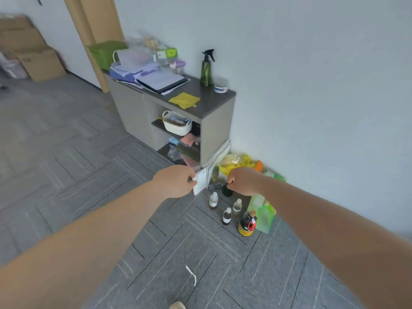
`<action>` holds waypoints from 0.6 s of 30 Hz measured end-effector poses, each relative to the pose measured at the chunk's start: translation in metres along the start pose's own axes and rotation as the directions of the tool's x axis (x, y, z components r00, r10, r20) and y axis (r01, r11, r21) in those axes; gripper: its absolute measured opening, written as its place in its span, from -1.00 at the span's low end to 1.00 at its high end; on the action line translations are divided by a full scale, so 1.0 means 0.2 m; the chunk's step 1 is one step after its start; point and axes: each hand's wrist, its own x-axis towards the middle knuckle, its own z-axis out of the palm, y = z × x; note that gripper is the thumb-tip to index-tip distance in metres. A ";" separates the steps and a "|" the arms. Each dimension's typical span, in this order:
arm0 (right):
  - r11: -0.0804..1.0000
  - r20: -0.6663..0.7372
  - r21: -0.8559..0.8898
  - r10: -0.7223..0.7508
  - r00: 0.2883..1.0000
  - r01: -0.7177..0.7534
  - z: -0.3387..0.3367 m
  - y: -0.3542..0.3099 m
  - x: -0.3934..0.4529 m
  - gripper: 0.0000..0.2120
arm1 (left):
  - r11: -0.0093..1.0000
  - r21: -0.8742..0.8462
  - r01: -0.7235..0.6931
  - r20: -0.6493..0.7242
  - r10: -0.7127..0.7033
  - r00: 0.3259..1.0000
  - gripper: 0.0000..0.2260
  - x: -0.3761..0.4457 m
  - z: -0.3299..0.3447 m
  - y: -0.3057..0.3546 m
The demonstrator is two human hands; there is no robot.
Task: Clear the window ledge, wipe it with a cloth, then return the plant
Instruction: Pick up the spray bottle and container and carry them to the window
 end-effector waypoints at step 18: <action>0.952 -0.055 0.224 0.225 0.973 -0.208 -0.60 0.02 1.57 -0.65 | 0.984 -0.067 -0.162 -0.045 0.160 0.986 -0.73 1.58 -0.51 -0.82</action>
